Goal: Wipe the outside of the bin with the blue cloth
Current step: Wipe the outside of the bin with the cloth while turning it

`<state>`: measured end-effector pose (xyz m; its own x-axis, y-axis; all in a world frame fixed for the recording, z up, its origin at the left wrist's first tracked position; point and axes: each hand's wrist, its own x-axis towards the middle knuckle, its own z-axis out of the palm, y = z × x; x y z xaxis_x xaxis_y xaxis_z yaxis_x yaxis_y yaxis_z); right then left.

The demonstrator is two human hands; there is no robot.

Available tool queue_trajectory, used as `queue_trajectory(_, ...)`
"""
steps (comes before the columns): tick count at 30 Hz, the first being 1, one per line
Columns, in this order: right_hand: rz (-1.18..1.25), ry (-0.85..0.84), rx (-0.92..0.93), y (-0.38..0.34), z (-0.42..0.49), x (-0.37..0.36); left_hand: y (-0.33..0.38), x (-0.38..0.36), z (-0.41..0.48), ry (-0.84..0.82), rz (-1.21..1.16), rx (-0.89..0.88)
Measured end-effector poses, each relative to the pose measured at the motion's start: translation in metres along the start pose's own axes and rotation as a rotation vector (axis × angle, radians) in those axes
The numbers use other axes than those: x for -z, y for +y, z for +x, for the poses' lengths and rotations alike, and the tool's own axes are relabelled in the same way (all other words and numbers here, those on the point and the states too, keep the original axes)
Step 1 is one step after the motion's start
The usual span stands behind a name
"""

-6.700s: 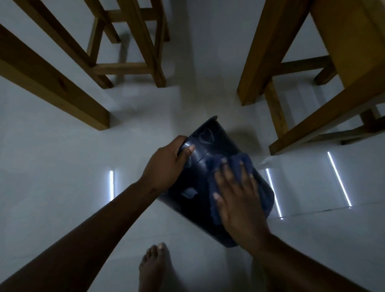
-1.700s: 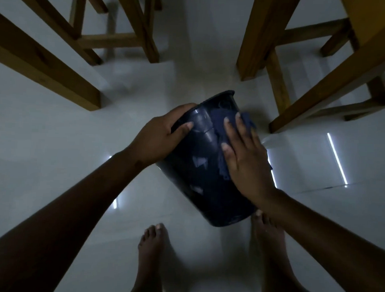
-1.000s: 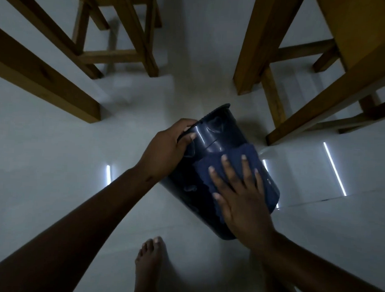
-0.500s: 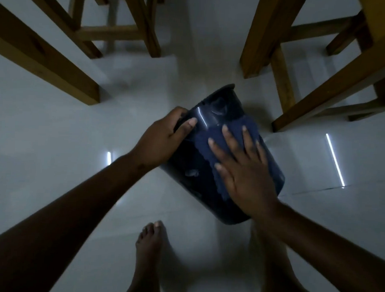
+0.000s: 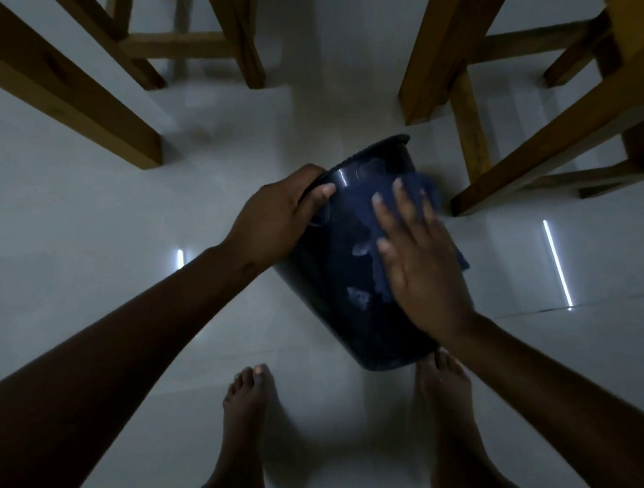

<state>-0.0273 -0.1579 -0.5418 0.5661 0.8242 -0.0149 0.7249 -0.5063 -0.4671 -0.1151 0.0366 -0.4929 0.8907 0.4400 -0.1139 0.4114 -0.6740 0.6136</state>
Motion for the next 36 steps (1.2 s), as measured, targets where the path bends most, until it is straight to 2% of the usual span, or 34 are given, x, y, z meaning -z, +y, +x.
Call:
queue_trajectory(2, 0.242, 0.042, -0.212, 0.018, 0.008, 0.004, 0.003, 0.0, 0.002, -0.001, -0.007, 0.012)
queue_trajectory(4, 0.26, 0.029, -0.344, 0.017, -0.007, 0.004, 0.005, 0.0, 0.003, 0.002, -0.006, 0.036)
queue_trajectory(5, 0.164, 0.006, -0.33, 0.008, -0.02, 0.001, 0.004, -0.002, 0.003, 0.003, 0.003, 0.045)
queue_trajectory(7, -0.084, -0.057, -0.147, -0.017, -0.042, -0.008, 0.002, -0.005, 0.003, 0.006, 0.014, 0.047)
queue_trajectory(9, -0.184, -0.097, 0.021, -0.029, -0.048, -0.014, 0.003, -0.005, 0.006, 0.004, -0.019, 0.035)
queue_trajectory(10, -0.177, -0.085, 0.047, -0.028, -0.04, -0.013, 0.004, -0.004, 0.007, -0.007, -0.049, 0.029)
queue_trajectory(13, -0.021, 0.006, -0.083, -0.005, -0.011, 0.001, 0.001, 0.002, 0.006, -0.091, -0.133, 0.035)
queue_trajectory(15, 0.102, 0.045, -0.209, 0.011, -0.005, 0.009, -0.005, 0.004, 0.0, -0.129, -0.109, 0.082)
queue_trajectory(17, 0.094, 0.04, -0.265, 0.008, -0.013, 0.008, -0.008, 0.002, -0.005, -0.105, -0.047, 0.111)
queue_trajectory(19, -0.038, 0.011, -0.193, -0.009, -0.031, -0.001, -0.008, -0.001, -0.005, -0.055, 0.003, 0.09)
queue_trajectory(23, -0.063, -0.045, 0.003, -0.013, -0.027, -0.005, -0.003, -0.002, 0.0, -0.018, 0.053, 0.037)
queue_trajectory(27, 0.32, -0.002, -0.245, 0.016, 0.006, 0.005, 0.004, -0.003, 0.004, -0.015, 0.042, 0.049)
queue_trajectory(29, 0.293, -0.03, -0.304, 0.014, -0.005, 0.007, 0.008, -0.005, 0.004, -0.028, 0.053, 0.065)
queue_trajectory(30, 0.186, -0.05, -0.298, 0.006, -0.018, 0.004, 0.007, -0.005, 0.004, -0.029, 0.067, 0.071)
queue_trajectory(32, -0.06, -0.071, -0.115, -0.018, -0.042, -0.007, 0.003, -0.005, 0.004, -0.022, 0.083, 0.068)
queue_trajectory(34, -0.15, -0.091, 0.076, -0.026, -0.046, -0.013, 0.001, -0.006, 0.004, -0.018, 0.09, 0.049)
queue_trajectory(36, -0.142, -0.038, 0.129, -0.013, -0.024, -0.008, 0.004, -0.007, 0.008, -0.017, 0.101, 0.037)
